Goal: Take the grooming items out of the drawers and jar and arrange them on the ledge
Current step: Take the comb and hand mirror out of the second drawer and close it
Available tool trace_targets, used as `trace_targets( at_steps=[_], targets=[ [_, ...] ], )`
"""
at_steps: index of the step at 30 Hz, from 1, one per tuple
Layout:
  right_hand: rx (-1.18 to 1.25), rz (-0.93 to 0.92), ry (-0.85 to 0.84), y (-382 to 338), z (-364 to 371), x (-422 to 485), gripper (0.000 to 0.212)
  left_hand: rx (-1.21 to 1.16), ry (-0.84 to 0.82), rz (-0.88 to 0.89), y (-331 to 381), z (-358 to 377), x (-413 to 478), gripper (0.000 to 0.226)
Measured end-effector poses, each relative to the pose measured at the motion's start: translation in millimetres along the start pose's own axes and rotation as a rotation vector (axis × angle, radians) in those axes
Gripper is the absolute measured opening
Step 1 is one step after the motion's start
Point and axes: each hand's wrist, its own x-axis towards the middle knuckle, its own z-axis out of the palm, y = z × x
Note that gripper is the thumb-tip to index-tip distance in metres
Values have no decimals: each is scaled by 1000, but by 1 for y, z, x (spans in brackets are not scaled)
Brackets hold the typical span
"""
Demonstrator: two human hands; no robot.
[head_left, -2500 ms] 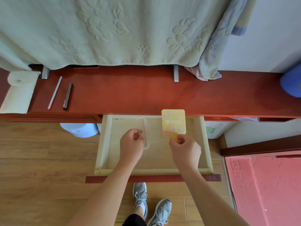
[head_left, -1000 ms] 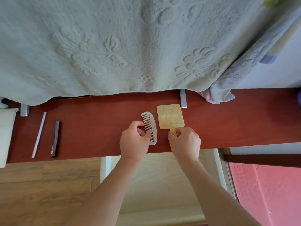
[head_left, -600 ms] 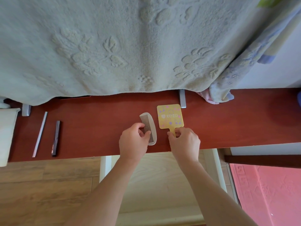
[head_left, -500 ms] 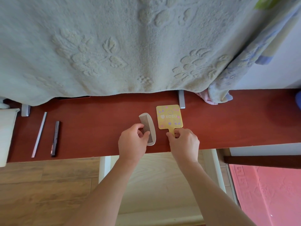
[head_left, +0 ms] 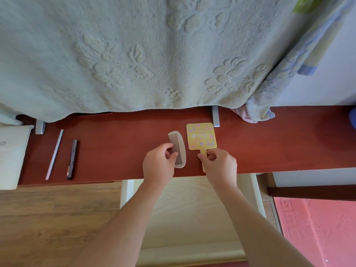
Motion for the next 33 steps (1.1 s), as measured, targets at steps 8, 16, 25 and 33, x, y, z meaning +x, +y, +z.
trace_targets(
  at_steps=[8, 16, 25, 33],
  targets=[
    [42, -98, -82, 9, -16, -24, 41, -88, 83, 51, -8, -19, -34, 38],
    [55, -186, -147, 23, -36, -67, 52, -110, 33, 119, -3, -32, -84, 44],
    [-20, -253, -260, 85, -61, -146, 46, -83, -40, 89, -6, -21, -192, 34],
    [-90, -295, -311, 141, -71, -204, 40, 127, -118, 18, -34, -9, -275, 30]
  ],
)
